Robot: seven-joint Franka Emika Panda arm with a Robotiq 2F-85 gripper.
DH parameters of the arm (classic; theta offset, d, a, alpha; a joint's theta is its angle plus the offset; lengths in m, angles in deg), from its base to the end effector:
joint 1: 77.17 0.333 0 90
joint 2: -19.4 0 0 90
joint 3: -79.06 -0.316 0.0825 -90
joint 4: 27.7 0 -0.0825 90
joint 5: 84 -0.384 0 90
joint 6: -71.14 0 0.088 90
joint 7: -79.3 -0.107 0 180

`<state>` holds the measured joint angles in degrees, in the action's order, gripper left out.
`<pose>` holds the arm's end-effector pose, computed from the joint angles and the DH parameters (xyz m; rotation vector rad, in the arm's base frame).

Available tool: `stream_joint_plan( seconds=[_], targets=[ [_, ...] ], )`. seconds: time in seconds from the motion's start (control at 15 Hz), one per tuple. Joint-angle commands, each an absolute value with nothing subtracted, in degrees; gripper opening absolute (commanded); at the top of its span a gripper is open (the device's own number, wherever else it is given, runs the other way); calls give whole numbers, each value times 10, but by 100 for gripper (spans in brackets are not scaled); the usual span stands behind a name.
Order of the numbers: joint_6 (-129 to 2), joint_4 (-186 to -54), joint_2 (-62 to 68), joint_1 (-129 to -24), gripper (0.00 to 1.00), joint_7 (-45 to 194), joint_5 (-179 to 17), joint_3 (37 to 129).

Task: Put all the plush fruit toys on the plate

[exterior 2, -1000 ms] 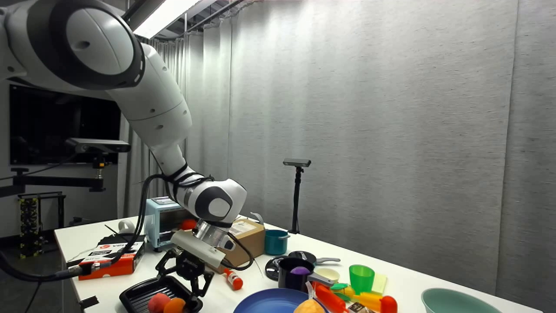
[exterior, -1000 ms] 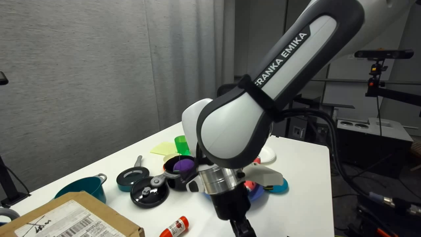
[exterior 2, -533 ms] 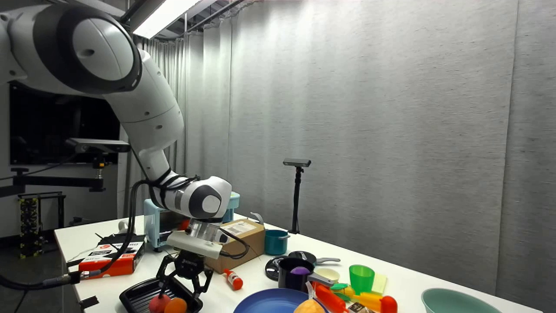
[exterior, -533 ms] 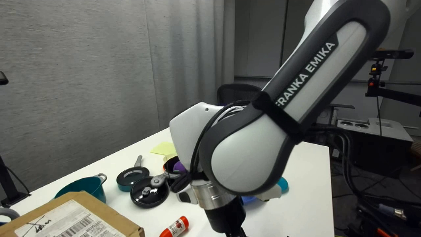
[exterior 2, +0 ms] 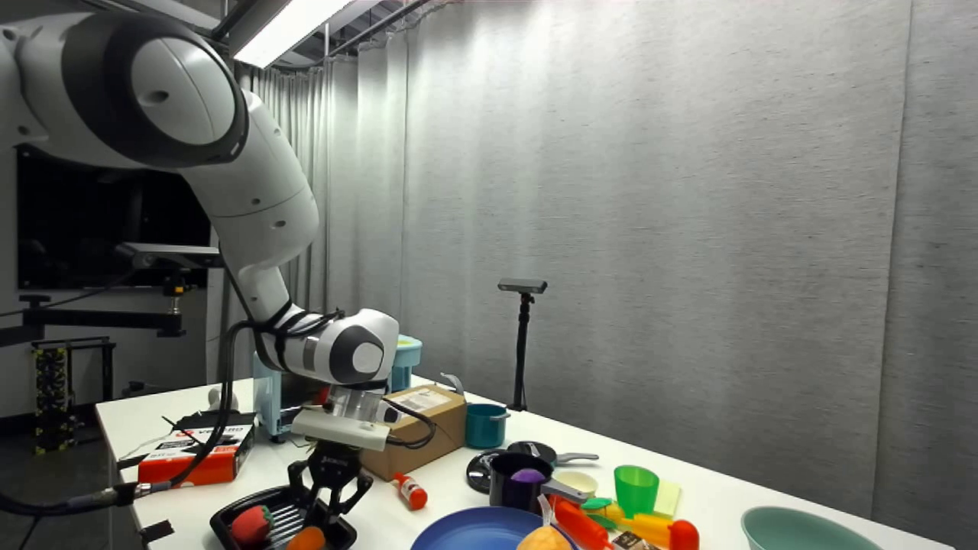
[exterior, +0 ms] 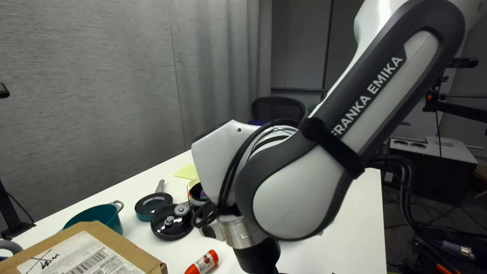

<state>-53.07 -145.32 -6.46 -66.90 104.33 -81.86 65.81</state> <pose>0.5102 0.2216 0.1982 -2.7425 -1.2701 0.4915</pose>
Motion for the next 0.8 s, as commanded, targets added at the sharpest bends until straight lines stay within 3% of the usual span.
stream_joint_plan(
  seconds=[0.0, 0.73],
  targets=[
    [-528, -1459, -59, -675, 1, 1043, -809, 657],
    [-585, -1470, 66, -716, 1, 1030, -847, 677]
  ],
)
